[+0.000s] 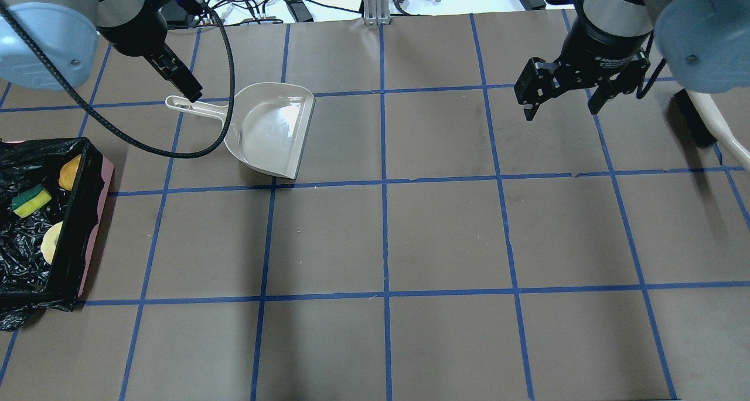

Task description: Sweep and dump trash into bin

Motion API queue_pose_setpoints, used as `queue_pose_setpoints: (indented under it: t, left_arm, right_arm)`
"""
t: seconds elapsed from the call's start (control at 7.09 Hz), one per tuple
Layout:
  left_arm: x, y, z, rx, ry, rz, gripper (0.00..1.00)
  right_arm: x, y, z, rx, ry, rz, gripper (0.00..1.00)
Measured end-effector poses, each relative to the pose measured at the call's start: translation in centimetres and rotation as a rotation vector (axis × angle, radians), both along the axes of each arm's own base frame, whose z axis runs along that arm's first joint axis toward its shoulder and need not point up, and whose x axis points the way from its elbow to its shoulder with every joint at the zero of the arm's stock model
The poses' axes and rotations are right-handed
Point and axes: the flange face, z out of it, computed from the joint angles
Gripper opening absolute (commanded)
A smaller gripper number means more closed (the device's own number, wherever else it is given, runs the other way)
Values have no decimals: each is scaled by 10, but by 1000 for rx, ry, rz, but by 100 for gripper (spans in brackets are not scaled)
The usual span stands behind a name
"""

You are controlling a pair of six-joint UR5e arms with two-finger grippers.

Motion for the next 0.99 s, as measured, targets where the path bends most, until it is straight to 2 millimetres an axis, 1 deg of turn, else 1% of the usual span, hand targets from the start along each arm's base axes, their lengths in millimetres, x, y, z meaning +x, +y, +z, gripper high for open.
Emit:
queue_pose_setpoints:
  t: [0.14,0.28,0.42,0.56,0.71,0.85,0.99]
  left_arm:
    - [-14,18,12,-3,35,187,100]
    - [-36,37,24,-4,61,351,100]
    - [-57,56,32,3,82,491,100]
    - [-74,75,36,22,91,599,100]
    - [-82,91,36,37,89,665,100]
    - [-84,101,37,43,87,695,100]
    - [-84,106,37,46,85,706,100]
  right_arm:
    - [0,0,0,-1,-1,-1,100]
    - [0,0,0,-1,-1,-2,100]
    - [0,0,0,-1,-2,-2,100]
    - [0,0,0,0,-2,-3,100]
    - [0,0,0,1,-2,-3,100]
    - [0,0,0,1,-2,-3,100]
    - [1,1,0,3,-2,-2,100]
